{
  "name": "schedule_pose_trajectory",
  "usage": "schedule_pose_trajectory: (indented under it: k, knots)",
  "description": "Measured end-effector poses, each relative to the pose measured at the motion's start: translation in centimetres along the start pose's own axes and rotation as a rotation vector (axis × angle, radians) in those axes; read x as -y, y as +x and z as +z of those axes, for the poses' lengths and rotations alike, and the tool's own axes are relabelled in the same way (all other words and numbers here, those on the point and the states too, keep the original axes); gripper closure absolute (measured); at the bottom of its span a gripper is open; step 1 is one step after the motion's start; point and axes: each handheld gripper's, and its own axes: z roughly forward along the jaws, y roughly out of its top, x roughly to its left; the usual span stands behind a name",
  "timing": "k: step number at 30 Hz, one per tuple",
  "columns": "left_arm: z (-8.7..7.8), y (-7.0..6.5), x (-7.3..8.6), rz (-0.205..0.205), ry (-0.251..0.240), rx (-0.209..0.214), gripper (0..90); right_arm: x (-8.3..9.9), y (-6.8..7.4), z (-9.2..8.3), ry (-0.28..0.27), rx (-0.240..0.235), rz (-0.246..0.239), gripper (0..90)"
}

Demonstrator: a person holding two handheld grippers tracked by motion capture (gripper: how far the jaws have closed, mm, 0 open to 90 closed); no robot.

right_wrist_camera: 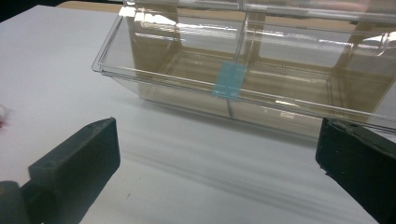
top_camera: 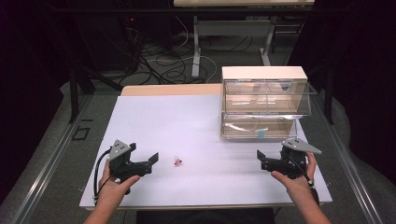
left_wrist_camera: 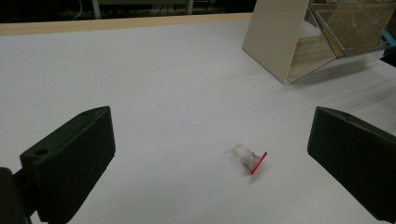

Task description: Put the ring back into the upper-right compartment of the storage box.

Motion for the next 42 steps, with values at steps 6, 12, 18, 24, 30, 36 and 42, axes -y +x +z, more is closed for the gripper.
schedule_pose_trajectory:
  k: [6, 12, 18, 24, 30, 36, 42]
  knots:
    - [0.1, -0.1, 0.0, 0.0, -0.005, 0.004, 1.0, 0.1, 0.2, 0.3, 0.008, 0.009, -0.031, 0.0]
    - [-0.2, -0.3, 0.2, 0.006, -0.009, 0.0, 1.2, 0.0, 1.2, 0.9, 0.013, -0.001, -0.057, 0.0]
    - [-0.5, -0.2, 0.3, 0.011, -0.011, -0.009, 1.8, -0.1, 2.2, 1.4, 0.028, -0.018, -0.098, 0.1]
    - [-0.5, -0.4, 0.2, 0.01, -0.022, -0.013, 2.1, -0.2, 3.0, 1.5, 0.031, -0.043, -0.123, 1.7]
    - [-0.4, -0.3, 0.3, 0.012, -0.02, -0.026, 3.0, -0.5, 4.1, 1.5, 0.035, -0.078, -0.109, 2.6]
    - [-0.4, -0.2, 0.3, 0.003, -0.02, -0.027, 3.0, -0.7, 4.7, 1.8, 0.054, -0.093, -0.135, 4.4]
    - [-0.3, -0.1, 0.3, 0.001, -0.02, -0.026, 3.1, -1.0, 5.5, 2.4, 0.059, -0.118, -0.139, 4.4]
